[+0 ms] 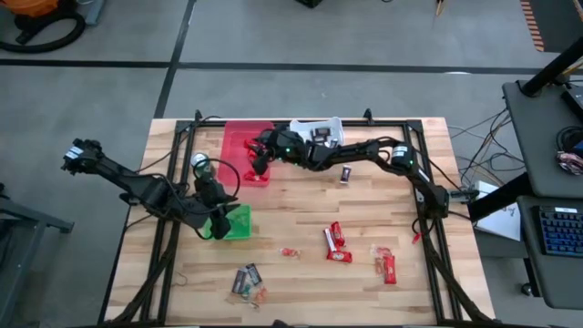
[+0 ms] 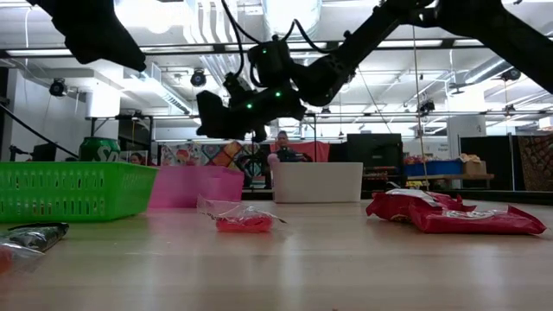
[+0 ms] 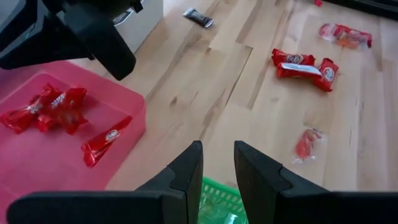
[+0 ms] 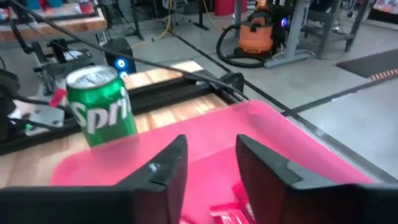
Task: Organize candy in baskets
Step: Put the brown chocolate into the white bin
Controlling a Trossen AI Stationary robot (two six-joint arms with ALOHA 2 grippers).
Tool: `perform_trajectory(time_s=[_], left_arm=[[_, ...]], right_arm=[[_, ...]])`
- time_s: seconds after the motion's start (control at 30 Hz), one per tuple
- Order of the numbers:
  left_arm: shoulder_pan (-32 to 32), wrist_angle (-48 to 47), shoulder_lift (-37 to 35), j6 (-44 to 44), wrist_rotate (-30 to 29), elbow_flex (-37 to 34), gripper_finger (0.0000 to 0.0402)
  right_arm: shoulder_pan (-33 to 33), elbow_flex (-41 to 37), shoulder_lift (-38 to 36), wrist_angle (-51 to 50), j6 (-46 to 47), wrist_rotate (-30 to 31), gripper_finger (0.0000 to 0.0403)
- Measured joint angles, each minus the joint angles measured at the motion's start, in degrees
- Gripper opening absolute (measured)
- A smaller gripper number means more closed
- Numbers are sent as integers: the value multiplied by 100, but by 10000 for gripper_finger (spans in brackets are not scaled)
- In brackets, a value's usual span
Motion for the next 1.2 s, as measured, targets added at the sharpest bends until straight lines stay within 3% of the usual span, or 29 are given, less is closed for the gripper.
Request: perform_trajectory(time_s=[0.2,0.37,0.53,0.87,1.13,1.2], left_arm=[[-14,3,13,-76,8,-2,76],[-24,7,108,-445,391,-2,76],[-127,86,338,-924,822,-4,76],[-762,853,1274,-1451,1666,-4,76],[-1086,854,2278,-3671,3208,389,76],[-1149,843,2656,-4127,3573,622,76]], right_arm=[[-6,0,-125,-506,-37,-76,189],[54,0,-567,-1340,-150,-904,206],[333,-187,-1331,-2628,-611,-1387,200],[1115,-1856,-3162,-3385,-641,-1443,170],[1478,-2851,-4013,-3327,-55,-1407,154],[1548,-2987,-4089,-3360,-32,-1161,151]])
